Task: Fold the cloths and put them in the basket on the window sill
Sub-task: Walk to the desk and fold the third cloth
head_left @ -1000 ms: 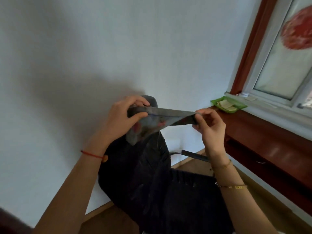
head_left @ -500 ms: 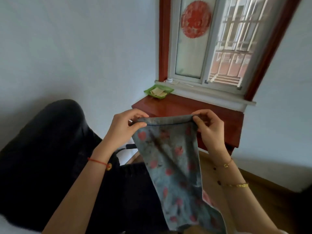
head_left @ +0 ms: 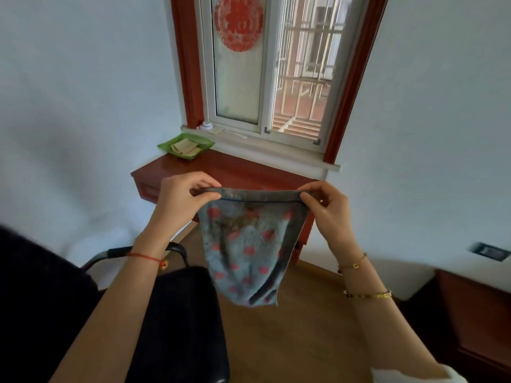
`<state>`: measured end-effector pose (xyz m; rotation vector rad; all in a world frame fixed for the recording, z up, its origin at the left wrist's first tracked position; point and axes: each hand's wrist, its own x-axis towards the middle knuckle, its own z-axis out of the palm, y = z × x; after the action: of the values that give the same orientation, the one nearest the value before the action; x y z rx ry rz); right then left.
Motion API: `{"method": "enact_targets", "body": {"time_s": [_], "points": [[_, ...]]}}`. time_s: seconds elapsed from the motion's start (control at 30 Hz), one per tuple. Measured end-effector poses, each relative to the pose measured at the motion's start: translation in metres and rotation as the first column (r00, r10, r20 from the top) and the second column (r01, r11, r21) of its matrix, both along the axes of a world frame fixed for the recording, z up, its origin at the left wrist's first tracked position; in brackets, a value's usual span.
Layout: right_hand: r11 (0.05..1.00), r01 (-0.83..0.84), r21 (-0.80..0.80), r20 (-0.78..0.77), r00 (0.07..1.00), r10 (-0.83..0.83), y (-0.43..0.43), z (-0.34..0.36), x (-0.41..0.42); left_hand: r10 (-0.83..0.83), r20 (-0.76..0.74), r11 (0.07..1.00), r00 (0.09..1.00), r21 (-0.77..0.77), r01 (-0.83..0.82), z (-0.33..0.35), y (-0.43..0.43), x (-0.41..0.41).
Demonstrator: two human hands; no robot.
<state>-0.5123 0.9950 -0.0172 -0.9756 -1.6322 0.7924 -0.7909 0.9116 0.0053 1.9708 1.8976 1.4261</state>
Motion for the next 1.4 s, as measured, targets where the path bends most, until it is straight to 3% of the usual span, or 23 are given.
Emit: {"method": "enact_targets", "body": {"time_s": [0.37,0.67,1.07,1.4], "points": [[0.992,0.048,0.115,-0.046,0.998,-0.043,0.145,0.023,0.042,-0.056,-0.003,0.995,0.998,0.082,0.056,0.019,0.148,0.039],[0.987,0.117,0.108,-0.038,0.993,-0.113,0.314,0.021,0.023,-0.143,0.027,0.982,0.989,0.128,0.138,0.020,0.334,0.011],[0.970,0.231,-0.074,0.063,0.972,-0.226,0.539,-0.040,-0.059,-0.131,0.080,0.986,0.988,-0.097,0.139,-0.047,0.577,-0.063],[0.922,0.153,-0.356,0.240,0.968,-0.068,0.544,-0.141,-0.060,-0.114,0.142,0.916,0.983,-0.367,0.159,-0.151,0.573,-0.073]]}}
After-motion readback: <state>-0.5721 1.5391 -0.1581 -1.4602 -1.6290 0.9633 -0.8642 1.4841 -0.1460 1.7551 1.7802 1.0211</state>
